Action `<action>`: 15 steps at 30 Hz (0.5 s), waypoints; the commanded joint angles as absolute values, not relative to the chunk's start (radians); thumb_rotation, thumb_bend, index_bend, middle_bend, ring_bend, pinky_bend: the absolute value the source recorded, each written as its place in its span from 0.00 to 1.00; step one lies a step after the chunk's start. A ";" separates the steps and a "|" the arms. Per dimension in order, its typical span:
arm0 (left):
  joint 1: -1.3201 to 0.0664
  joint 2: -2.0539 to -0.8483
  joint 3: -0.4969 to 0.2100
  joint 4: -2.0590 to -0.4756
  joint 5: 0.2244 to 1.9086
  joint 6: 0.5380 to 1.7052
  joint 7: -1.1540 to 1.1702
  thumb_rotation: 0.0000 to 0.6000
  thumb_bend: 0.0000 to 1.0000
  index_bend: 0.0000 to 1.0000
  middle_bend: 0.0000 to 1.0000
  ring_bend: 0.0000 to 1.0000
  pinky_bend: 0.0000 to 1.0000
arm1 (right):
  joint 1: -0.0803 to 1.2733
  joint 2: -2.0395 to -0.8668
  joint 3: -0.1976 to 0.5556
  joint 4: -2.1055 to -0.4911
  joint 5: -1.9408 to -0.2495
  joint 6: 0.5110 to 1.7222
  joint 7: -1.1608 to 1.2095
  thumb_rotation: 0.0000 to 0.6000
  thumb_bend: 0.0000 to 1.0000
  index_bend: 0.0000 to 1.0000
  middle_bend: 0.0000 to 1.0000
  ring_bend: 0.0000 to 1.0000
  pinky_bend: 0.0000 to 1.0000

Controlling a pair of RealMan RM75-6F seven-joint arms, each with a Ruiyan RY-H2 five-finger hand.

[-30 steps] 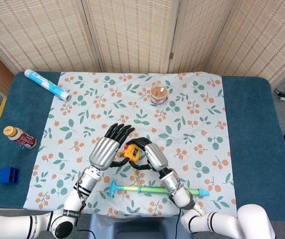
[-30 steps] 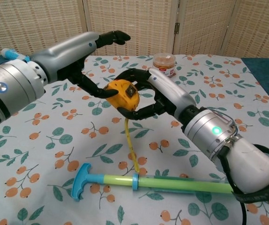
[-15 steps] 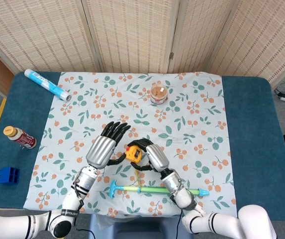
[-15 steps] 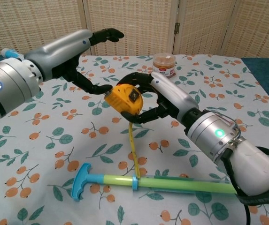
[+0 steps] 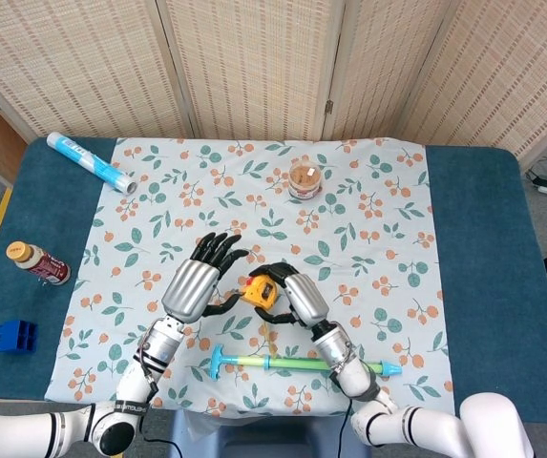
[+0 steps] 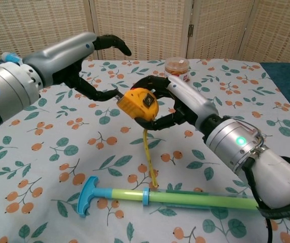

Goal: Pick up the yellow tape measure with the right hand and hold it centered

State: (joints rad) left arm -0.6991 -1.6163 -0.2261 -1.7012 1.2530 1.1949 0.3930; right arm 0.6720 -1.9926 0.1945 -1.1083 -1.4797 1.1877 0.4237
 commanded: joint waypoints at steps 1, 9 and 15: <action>-0.700 -1.615 -0.224 -1.701 1.253 1.193 0.396 1.00 0.47 0.35 0.10 0.06 0.00 | 0.672 -1.991 0.196 -1.109 -1.479 1.188 0.425 1.00 0.36 0.57 0.50 0.38 0.19; -0.702 -1.620 -0.224 -1.696 1.250 1.189 0.388 1.00 0.50 0.49 0.10 0.06 0.00 | 0.672 -1.989 0.203 -1.115 -1.476 1.190 0.430 1.00 0.36 0.57 0.50 0.39 0.19; -0.705 -1.628 -0.222 -1.689 1.251 1.188 0.386 1.00 0.50 0.55 0.12 0.07 0.00 | 0.672 -1.988 0.208 -1.117 -1.474 1.192 0.429 1.00 0.36 0.57 0.50 0.39 0.19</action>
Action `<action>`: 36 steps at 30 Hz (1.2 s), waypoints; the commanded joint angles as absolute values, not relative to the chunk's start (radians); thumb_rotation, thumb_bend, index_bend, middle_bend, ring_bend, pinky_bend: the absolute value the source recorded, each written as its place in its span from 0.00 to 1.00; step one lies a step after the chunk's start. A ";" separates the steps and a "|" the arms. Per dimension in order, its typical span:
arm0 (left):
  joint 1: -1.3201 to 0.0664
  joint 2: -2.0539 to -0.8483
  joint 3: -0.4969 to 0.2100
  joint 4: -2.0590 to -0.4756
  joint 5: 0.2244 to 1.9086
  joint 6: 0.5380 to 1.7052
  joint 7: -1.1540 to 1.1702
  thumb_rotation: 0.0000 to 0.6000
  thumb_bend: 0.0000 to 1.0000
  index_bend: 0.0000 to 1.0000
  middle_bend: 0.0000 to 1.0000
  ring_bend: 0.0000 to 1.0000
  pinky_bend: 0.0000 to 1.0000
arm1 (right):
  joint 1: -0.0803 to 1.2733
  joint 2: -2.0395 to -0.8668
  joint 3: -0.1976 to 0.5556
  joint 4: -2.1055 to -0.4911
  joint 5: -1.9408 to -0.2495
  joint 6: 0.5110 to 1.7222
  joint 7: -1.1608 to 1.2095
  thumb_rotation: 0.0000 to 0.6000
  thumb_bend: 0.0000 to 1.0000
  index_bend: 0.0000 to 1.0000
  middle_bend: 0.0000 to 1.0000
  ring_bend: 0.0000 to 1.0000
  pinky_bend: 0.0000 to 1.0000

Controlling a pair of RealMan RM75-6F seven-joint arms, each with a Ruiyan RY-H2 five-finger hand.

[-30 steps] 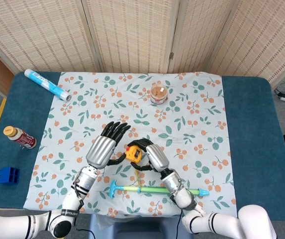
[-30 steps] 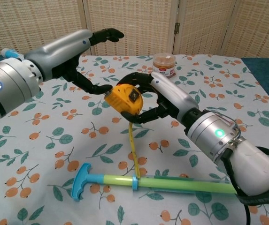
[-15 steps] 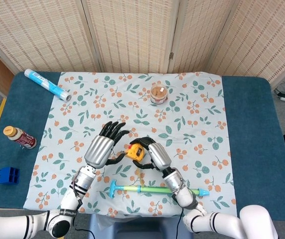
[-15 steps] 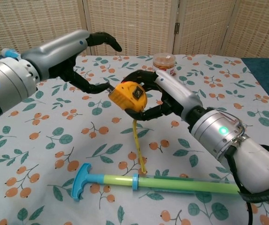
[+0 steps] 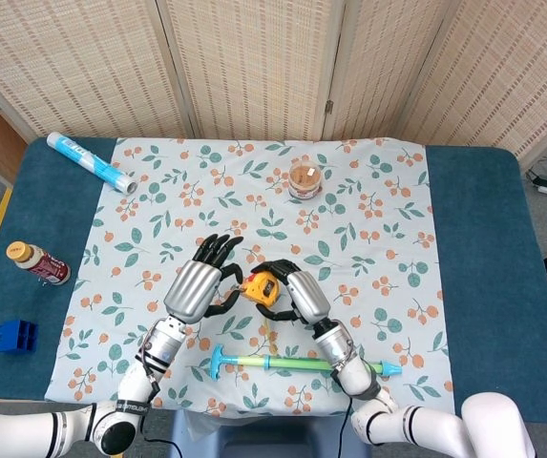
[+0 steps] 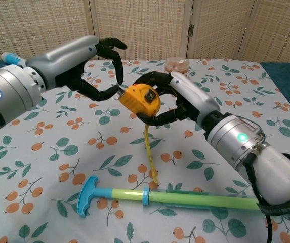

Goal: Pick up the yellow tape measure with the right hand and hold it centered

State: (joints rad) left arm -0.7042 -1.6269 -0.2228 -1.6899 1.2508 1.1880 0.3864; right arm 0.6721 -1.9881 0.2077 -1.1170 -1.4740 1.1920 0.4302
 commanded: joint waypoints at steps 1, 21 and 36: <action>-0.705 -1.630 -0.222 -1.687 1.252 1.188 0.386 1.00 0.50 0.56 0.12 0.07 0.00 | 0.673 -1.988 0.210 -1.118 -1.473 1.193 0.428 1.00 0.36 0.57 0.50 0.39 0.19; -0.688 -1.643 -0.226 -1.626 1.306 1.236 0.327 1.00 0.58 0.65 0.20 0.13 0.00 | 0.666 -1.953 0.212 -1.151 -1.465 1.189 0.404 1.00 0.36 0.57 0.50 0.39 0.19; -0.623 -1.550 -0.221 -1.505 1.356 1.288 0.157 1.00 0.58 0.64 0.22 0.15 0.00 | 0.589 -1.763 0.160 -1.296 -1.428 1.166 0.283 1.00 0.36 0.57 0.50 0.39 0.18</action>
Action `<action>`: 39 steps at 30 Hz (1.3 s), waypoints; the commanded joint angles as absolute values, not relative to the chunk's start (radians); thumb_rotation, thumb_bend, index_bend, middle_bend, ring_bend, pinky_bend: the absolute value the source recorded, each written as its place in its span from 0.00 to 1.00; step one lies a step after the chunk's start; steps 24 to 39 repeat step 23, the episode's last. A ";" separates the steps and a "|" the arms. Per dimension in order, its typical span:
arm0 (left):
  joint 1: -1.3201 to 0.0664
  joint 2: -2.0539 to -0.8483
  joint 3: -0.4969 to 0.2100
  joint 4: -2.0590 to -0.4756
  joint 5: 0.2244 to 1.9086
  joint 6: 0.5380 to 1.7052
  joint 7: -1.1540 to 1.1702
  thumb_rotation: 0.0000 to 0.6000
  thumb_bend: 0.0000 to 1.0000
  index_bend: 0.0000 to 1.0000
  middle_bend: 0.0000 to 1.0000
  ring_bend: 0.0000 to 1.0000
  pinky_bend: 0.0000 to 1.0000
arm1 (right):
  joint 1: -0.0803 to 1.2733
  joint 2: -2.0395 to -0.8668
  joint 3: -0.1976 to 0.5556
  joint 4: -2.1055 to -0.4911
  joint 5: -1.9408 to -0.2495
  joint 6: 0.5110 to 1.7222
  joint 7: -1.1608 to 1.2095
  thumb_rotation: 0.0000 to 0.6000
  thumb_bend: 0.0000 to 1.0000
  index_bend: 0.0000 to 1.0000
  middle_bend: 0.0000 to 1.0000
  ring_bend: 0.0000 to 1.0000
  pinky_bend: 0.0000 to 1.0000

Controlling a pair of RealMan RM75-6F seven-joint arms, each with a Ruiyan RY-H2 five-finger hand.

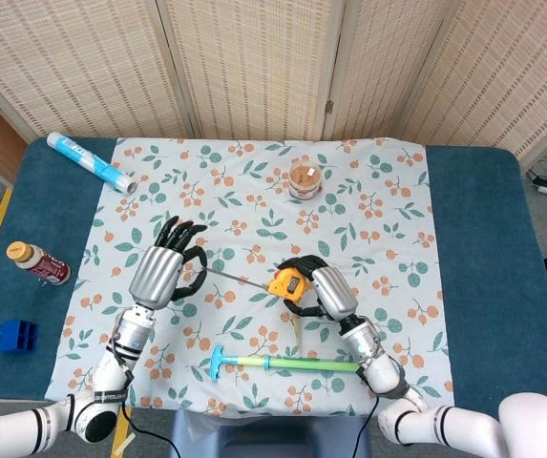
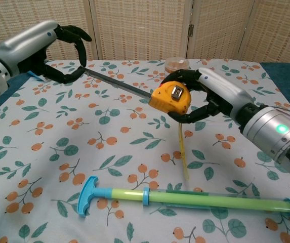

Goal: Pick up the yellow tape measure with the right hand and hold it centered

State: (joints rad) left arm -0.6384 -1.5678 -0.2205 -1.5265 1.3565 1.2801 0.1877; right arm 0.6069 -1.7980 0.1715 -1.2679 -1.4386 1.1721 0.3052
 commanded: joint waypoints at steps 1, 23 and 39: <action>-0.617 -1.543 -0.223 -1.496 1.351 1.288 0.139 1.00 0.58 0.64 0.22 0.15 0.00 | 0.581 -1.746 0.155 -1.306 -1.425 1.165 0.276 1.00 0.36 0.57 0.50 0.39 0.18; -0.563 -1.485 -0.251 -1.387 1.280 1.261 -0.008 1.00 0.58 0.64 0.22 0.15 0.00 | 0.463 -1.595 0.084 -1.307 -1.434 1.207 0.320 1.00 0.36 0.57 0.50 0.40 0.18; -0.563 -1.485 -0.251 -1.387 1.280 1.261 -0.008 1.00 0.58 0.64 0.22 0.15 0.00 | 0.463 -1.595 0.084 -1.307 -1.434 1.207 0.320 1.00 0.36 0.57 0.50 0.40 0.18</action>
